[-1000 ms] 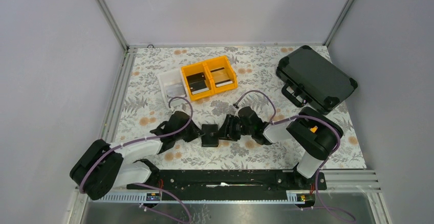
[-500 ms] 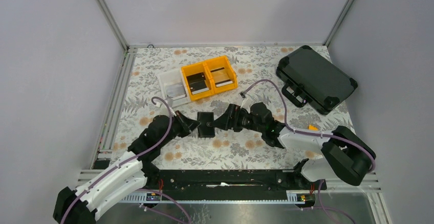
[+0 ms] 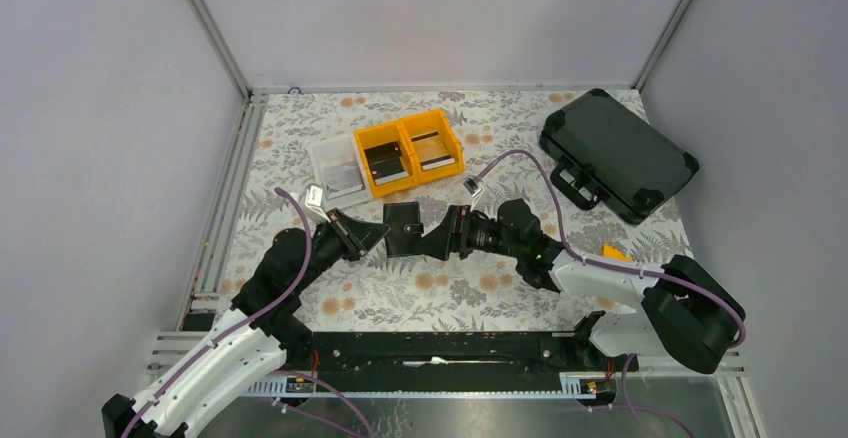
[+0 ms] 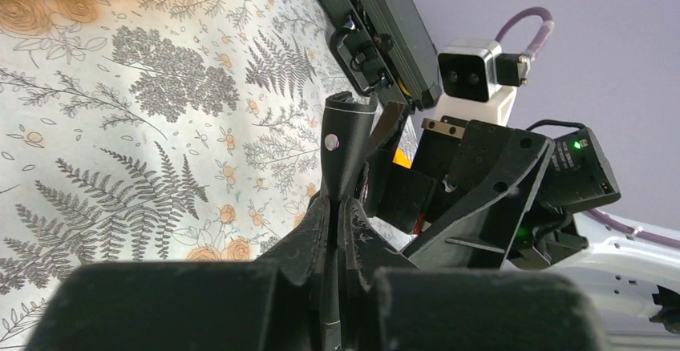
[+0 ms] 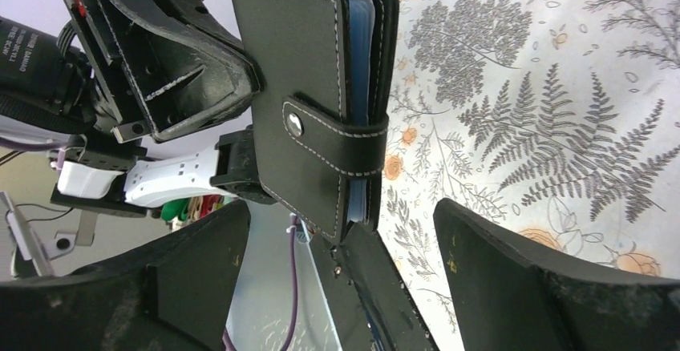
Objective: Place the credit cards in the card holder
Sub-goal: Pick up the card holder from the center of the board, then open the card holder at the center of the board.
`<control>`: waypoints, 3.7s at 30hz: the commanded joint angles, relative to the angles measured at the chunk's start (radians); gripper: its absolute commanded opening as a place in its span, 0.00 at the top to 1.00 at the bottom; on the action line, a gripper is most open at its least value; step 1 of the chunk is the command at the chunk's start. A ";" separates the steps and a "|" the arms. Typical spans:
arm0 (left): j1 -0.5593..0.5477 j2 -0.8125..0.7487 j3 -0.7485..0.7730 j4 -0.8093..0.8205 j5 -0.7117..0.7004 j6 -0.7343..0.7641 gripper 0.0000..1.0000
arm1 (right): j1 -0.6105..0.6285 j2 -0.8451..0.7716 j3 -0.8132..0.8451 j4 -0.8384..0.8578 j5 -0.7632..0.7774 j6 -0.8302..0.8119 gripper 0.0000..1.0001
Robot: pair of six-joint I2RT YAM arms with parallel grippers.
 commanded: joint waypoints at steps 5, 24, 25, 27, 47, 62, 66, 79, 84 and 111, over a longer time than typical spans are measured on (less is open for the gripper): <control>0.004 -0.028 0.021 0.111 0.078 -0.014 1.00 | 0.006 0.056 0.036 0.186 -0.122 0.048 0.24; 0.012 0.044 0.062 0.071 0.144 0.023 0.22 | 0.006 -0.027 0.000 0.261 -0.141 0.054 1.00; 0.013 0.051 0.062 0.080 0.154 0.016 0.23 | 0.006 -0.036 -0.002 0.260 -0.143 0.050 1.00; 0.015 0.061 0.054 0.118 0.183 0.002 0.25 | 0.006 -0.050 0.000 0.256 -0.151 0.043 1.00; 0.107 0.095 0.123 0.139 0.441 0.076 1.00 | -0.083 -0.098 0.032 0.137 -0.236 0.004 0.48; 0.228 0.551 0.741 -0.451 0.543 0.632 1.00 | -0.249 -0.365 0.217 -0.432 -0.097 -0.444 0.03; 0.228 0.524 0.685 -0.299 0.572 0.655 1.00 | -0.249 -0.331 0.278 -0.476 -0.169 -0.502 0.04; 0.230 0.617 0.664 -0.344 0.807 0.676 1.00 | -0.202 -0.076 0.501 -0.537 -0.481 -0.479 0.37; 0.231 0.627 0.651 -0.304 0.896 0.643 1.00 | -0.126 -0.023 0.534 -0.616 -0.404 -0.550 0.41; 0.230 0.560 0.635 -0.282 1.093 0.674 1.00 | -0.100 -0.056 0.537 -0.669 -0.263 -0.684 0.42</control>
